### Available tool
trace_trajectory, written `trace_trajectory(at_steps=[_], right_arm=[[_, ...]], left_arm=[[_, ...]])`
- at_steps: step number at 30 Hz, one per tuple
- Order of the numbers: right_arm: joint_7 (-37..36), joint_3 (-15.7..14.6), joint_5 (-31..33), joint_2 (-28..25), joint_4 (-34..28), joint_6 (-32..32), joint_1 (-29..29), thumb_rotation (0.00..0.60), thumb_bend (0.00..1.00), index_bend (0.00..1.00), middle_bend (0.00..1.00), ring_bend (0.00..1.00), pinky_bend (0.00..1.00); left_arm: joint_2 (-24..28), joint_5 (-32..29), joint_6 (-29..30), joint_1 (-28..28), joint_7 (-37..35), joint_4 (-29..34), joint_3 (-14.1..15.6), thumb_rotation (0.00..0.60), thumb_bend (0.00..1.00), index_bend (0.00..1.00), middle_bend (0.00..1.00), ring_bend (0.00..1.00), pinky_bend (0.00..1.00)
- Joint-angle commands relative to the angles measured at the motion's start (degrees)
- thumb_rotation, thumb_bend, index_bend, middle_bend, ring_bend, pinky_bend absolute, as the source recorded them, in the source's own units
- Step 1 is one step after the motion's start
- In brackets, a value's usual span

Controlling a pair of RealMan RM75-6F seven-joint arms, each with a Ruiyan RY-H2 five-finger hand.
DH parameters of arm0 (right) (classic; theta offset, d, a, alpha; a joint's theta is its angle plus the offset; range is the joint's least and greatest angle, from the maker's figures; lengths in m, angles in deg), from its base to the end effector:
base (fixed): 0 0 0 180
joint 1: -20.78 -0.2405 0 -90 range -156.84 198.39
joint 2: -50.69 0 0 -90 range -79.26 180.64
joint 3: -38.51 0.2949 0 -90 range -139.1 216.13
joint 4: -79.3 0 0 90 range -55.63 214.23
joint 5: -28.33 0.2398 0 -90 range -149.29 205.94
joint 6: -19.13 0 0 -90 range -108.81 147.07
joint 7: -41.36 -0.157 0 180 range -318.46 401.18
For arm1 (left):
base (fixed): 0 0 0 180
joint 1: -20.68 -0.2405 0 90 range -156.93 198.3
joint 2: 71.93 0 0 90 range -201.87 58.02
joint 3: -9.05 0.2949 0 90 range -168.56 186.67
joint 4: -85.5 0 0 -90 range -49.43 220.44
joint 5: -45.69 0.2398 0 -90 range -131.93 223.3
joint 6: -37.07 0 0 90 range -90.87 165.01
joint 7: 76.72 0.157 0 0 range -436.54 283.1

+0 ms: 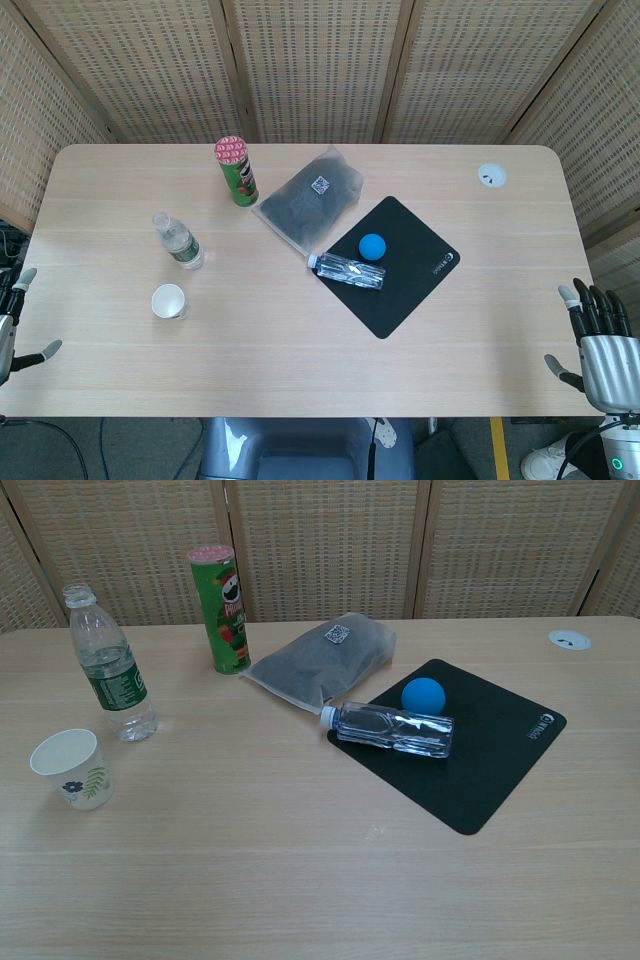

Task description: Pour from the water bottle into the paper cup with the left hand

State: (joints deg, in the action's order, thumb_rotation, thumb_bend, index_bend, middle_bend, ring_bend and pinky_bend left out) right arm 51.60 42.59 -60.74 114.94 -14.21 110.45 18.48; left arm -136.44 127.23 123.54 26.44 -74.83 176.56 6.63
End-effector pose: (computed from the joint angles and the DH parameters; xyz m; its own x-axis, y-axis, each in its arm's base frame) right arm -0.3450 -0.1873 0.1616 0.5315 0.1118 0.8397 -0.8446 -0.0055 0.5353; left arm -0.3689 0.2035 0.1559 0.4350 -0.0202 0.9002 0.8995 0.0555 -0.4334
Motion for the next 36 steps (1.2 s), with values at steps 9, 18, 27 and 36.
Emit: trace_trajectory(at_steps=[9, 18, 27, 36], right_arm=[[-1.1, -0.1, 0.2, -0.3, -0.3, -1.2, -0.3, 0.600, 0.00, 0.00, 0.00, 0.00, 0.00], [-1.1, 0.2, 2.0, -0.3, -0.5, -3.8, -1.2, 0.600, 0.00, 0.00, 0.00, 0.00, 0.00], [-0.1, 0.4, 2.7, -0.2, -0.8, -4.3, -1.4, 0.600, 0.00, 0.00, 0.00, 0.00, 0.00], [1.2, 1.2, 5.4, 0.9, 0.3, -6.6, -2.4, 0.600, 0.00, 0.00, 0.00, 0.00, 0.00]], left_arm=[[-0.5, -0.4, -7.2, 4.2, -12.6, -4.9, -2.6, 0.600, 0.02, 0.00, 0.00, 0.00, 0.00], [-6.1, 1.5, -22.2, 15.5, -40.8, -19.2, -5.9, 0.600, 0.00, 0.00, 0.00, 0.00, 0.00], [-15.0, 1.7, -30.6, 23.1, -54.5, -31.1, -6.8, 0.600, 0.00, 0.00, 0.00, 0.00, 0.00], [-23.2, -1.4, -37.6, 27.7, -65.6, -39.9, -8.4, 0.600, 0.00, 0.00, 0.00, 0.00, 0.00]])
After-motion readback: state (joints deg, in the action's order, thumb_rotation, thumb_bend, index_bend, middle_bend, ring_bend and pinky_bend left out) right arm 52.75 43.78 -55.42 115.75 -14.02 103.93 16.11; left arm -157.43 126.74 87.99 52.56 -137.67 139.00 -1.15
